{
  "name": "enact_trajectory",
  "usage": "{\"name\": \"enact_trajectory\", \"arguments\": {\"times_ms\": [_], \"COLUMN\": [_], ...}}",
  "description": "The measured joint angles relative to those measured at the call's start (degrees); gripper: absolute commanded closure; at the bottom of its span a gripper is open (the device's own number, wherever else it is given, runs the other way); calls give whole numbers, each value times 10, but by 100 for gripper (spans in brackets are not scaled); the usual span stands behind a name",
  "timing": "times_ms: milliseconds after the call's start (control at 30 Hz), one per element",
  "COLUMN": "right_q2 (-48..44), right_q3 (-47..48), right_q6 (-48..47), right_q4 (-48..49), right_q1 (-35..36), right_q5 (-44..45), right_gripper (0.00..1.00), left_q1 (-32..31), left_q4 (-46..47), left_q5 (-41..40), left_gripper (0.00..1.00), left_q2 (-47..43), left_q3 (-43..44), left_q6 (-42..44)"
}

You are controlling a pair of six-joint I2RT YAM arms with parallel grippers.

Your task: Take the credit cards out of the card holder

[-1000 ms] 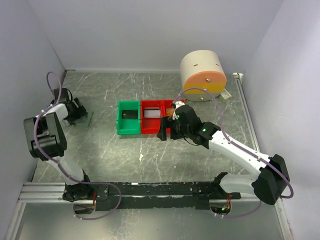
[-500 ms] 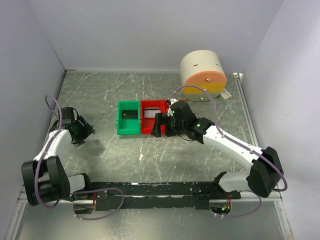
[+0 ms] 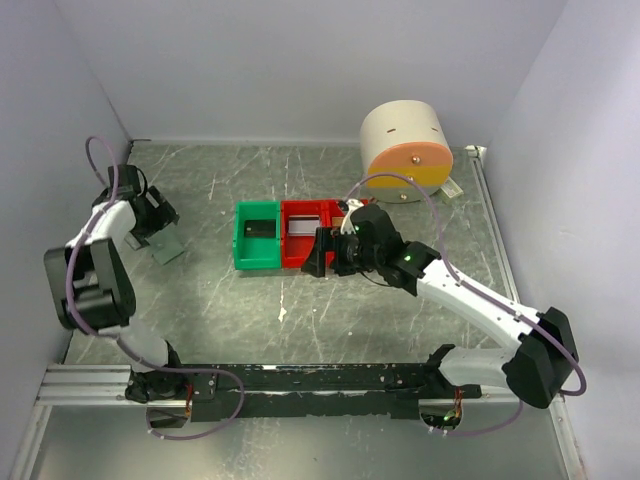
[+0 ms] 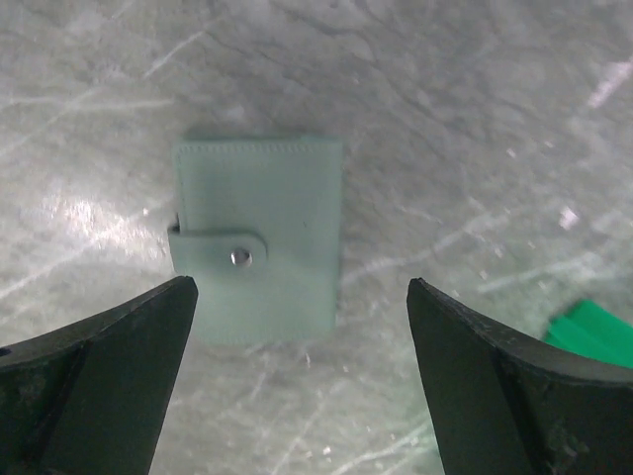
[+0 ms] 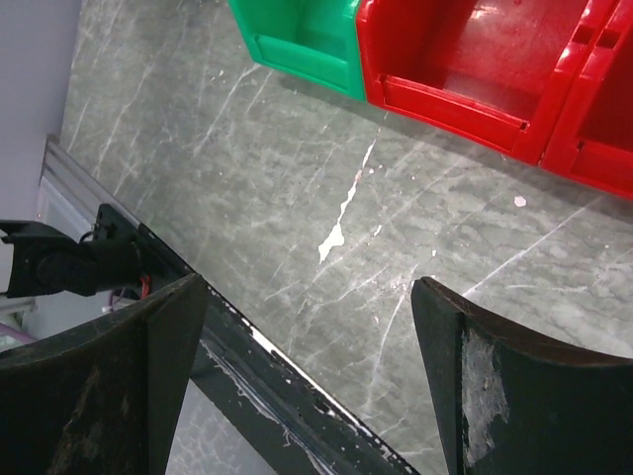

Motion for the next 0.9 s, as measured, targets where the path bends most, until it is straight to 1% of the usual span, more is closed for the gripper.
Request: {"name": "enact_trajectory", "arguments": {"times_ms": [200,333,400,533,600,633,800,900], "right_q2": [-6,-7,-7,-7,-5,-4,-2,3], "right_q3": [-7,-18,-25,-31,-31,-31,-39,-43], "right_q6": [-7,-13,-15,-15,-16,-16,-18,-19], "right_q4": [-4,-4,-4,-5,-4,-4,-4,-5], "right_q1": [0,0,0,0,0,0,0,0], "right_q5": [-4,-4,-5,-9,-12,-14,-15,-14], "right_gripper": [14,14,14,14,14,14,14,14], "left_q1": [8,9,10,12,12,12,7,-7], "left_q4": [-21,-42,-43,-20,-4,5,32,36], "left_q5": [-16,-25,-31,-37,-34,-33,-17,-8], "left_gripper": [3,7,10,15,21,22,23,25], "left_q2": [149,189,197,192,175,166,101,32], "left_q3": [103,146,149,117,92,79,-4,-83], "left_q6": [24,41,43,41,41,41,37,19]}}
